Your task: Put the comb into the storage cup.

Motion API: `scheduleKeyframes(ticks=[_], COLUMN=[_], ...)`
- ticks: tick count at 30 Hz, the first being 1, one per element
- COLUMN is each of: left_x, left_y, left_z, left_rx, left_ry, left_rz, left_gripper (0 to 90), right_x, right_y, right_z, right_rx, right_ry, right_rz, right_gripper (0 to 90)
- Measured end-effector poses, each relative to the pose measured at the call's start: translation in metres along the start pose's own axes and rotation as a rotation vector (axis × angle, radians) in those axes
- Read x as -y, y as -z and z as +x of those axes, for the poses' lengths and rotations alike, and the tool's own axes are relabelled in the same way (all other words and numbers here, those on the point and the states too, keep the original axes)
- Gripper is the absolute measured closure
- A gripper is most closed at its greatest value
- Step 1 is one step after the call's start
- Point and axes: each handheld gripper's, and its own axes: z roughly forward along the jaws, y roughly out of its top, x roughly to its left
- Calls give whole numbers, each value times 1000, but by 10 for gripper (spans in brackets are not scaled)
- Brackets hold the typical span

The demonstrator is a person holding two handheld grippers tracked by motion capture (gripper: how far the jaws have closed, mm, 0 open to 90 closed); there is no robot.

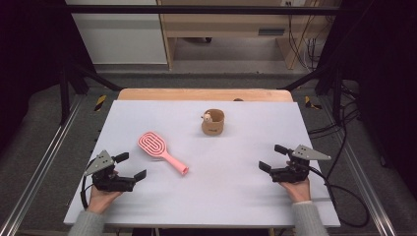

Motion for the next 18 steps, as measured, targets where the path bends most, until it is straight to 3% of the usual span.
scheduleKeyframes(ticks=[18], left_x=[-6], left_y=[-3], left_z=[-5], left_rx=[-7], left_ry=[-3], left_rz=[5], left_gripper=[0], right_x=[1], right_y=[-1], right_z=[0], right_rx=[-1], right_ry=[6], right_rz=[8], right_gripper=[2])
